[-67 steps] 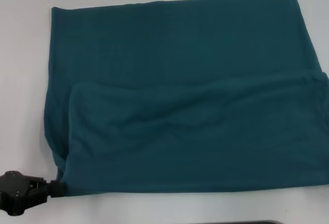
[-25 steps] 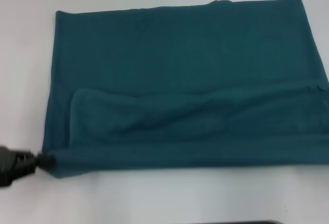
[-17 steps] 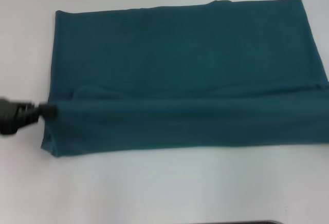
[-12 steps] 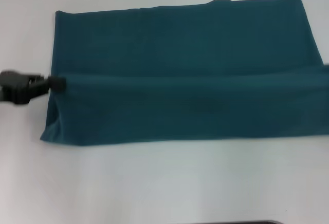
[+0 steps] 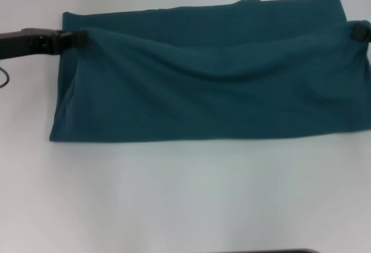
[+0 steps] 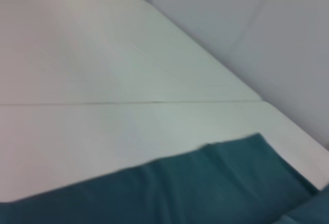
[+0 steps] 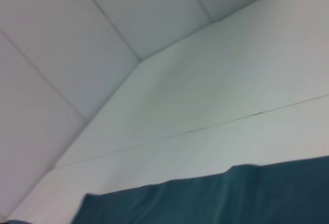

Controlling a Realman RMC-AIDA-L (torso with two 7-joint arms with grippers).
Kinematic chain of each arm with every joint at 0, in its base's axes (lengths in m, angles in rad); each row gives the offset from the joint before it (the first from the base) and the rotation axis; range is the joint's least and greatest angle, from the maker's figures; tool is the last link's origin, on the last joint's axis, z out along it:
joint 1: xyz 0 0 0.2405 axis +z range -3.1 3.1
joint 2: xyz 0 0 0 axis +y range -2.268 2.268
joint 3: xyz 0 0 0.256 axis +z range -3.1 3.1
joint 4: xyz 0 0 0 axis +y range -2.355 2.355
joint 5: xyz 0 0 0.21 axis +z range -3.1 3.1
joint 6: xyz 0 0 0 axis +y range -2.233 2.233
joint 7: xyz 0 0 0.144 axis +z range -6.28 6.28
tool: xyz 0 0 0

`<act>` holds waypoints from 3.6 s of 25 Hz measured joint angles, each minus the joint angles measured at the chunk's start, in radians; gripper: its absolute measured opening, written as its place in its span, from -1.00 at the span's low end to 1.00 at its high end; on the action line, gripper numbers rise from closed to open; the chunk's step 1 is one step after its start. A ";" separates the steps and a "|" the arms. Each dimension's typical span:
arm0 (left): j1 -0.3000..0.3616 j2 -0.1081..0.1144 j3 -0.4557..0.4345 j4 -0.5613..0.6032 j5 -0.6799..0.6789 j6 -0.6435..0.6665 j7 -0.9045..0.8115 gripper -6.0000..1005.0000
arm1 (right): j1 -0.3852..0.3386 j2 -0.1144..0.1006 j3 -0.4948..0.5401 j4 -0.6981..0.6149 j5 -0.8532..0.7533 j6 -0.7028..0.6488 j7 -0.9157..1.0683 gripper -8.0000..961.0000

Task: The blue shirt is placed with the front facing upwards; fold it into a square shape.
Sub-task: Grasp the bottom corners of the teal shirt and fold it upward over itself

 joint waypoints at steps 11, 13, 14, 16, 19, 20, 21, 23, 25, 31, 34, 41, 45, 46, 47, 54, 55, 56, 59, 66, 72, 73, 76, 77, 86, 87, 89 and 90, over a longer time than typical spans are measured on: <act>-0.070 -0.024 0.018 0.047 -0.001 -0.227 -0.009 -0.95 | 0.090 0.042 -0.035 0.054 0.003 0.307 -0.046 -0.88; -0.077 -0.028 0.025 0.048 -0.005 -0.252 -0.009 -0.95 | 0.106 0.042 -0.037 0.074 0.004 0.358 -0.067 -0.88; -0.081 -0.031 0.030 0.050 -0.012 -0.268 -0.009 -0.95 | 0.112 0.043 -0.037 0.081 0.004 0.378 -0.075 -0.88; -0.087 -0.036 0.035 0.050 -0.020 -0.296 -0.009 -0.95 | 0.127 0.045 -0.037 0.092 0.007 0.419 -0.086 -0.88; -0.095 -0.045 0.036 0.050 -0.023 -0.338 -0.009 -0.95 | 0.141 0.045 -0.037 0.102 0.025 0.462 -0.100 -0.88; -0.097 -0.048 0.036 0.050 -0.023 -0.351 -0.009 -0.95 | 0.144 0.045 -0.037 0.103 0.033 0.474 -0.106 -0.88; -0.099 -0.051 0.036 0.050 -0.023 -0.361 -0.009 -0.95 | 0.145 0.046 -0.037 0.103 0.041 0.483 -0.108 -0.88; -0.101 -0.055 0.034 0.050 -0.023 -0.376 -0.010 -0.95 | 0.147 0.046 -0.037 0.104 0.051 0.502 -0.110 -0.88; -0.102 -0.060 0.033 0.050 -0.028 -0.397 -0.016 -0.95 | 0.148 0.046 -0.037 0.104 0.057 0.522 -0.110 -0.88; -0.101 -0.072 0.043 0.076 -0.067 -0.464 -0.017 -0.95 | 0.158 0.049 -0.038 0.135 0.059 0.611 -0.125 -0.88; -0.104 -0.078 0.057 0.092 -0.072 -0.495 -0.015 -0.95 | 0.170 0.052 -0.044 0.154 0.067 0.652 -0.145 -0.88; -0.112 -0.090 0.067 0.100 -0.074 -0.538 -0.013 -0.95 | 0.205 0.069 -0.069 0.160 0.068 0.691 -0.163 -0.88; -0.116 -0.090 0.075 0.100 -0.075 -0.551 -0.013 -0.95 | 0.216 0.071 -0.076 0.161 0.069 0.694 -0.163 -0.88; -0.117 -0.090 0.076 0.100 -0.075 -0.551 -0.014 -0.95 | 0.217 0.071 -0.076 0.161 0.069 0.694 -0.163 -0.88; -0.118 -0.090 0.076 0.100 -0.075 -0.551 -0.013 -0.95 | 0.217 0.071 -0.076 0.161 0.069 0.694 -0.163 -0.88; -0.119 -0.090 0.076 0.101 -0.076 -0.556 -0.015 -0.95 | 0.219 0.070 -0.085 0.162 0.070 0.706 -0.163 -0.87; -0.119 -0.090 0.076 0.101 -0.077 -0.558 -0.014 -0.95 | 0.221 0.070 -0.087 0.162 0.070 0.707 -0.163 -0.86; -0.118 -0.090 0.076 0.101 -0.077 -0.559 -0.015 -0.95 | 0.222 0.070 -0.091 0.162 0.070 0.712 -0.163 -0.84; -0.118 -0.091 0.077 0.101 -0.077 -0.564 -0.016 -0.95 | 0.225 0.070 -0.115 0.167 0.070 0.727 -0.159 -0.81; -0.114 -0.097 0.155 0.102 -0.077 -0.567 -0.021 -0.91 | 0.230 0.074 -0.204 0.175 0.069 0.758 -0.150 -0.73; -0.110 -0.099 0.157 0.099 -0.077 -0.570 -0.050 -0.79 | 0.227 0.070 -0.202 0.169 0.069 0.769 -0.147 -0.65; -0.110 -0.099 0.155 0.097 -0.077 -0.573 -0.056 -0.71 | 0.227 0.069 -0.201 0.167 0.068 0.773 -0.145 -0.64; -0.108 -0.100 0.150 0.093 -0.077 -0.598 -0.084 -0.46 | 0.227 0.062 -0.211 0.162 0.067 0.782 -0.125 -0.35; -0.107 -0.100 0.148 0.093 -0.077 -0.603 -0.089 -0.37 | 0.226 0.061 -0.213 0.161 0.066 0.783 -0.122 -0.22; -0.056 -0.101 0.153 0.002 -0.158 -0.523 -0.126 0.34 | 0.193 0.064 -0.214 0.101 0.068 0.740 -0.116 0.39; -0.045 -0.101 0.154 -0.014 -0.184 -0.494 -0.125 0.41 | 0.183 0.070 -0.212 0.079 0.071 0.722 -0.116 0.41; -0.024 -0.101 0.156 -0.045 -0.236 -0.422 -0.116 0.47 | 0.159 0.080 -0.211 0.031 0.095 0.670 -0.117 0.45; -0.013 -0.101 0.157 -0.059 -0.255 -0.388 -0.111 0.50 | 0.146 0.084 -0.211 0.013 0.111 0.645 -0.120 0.46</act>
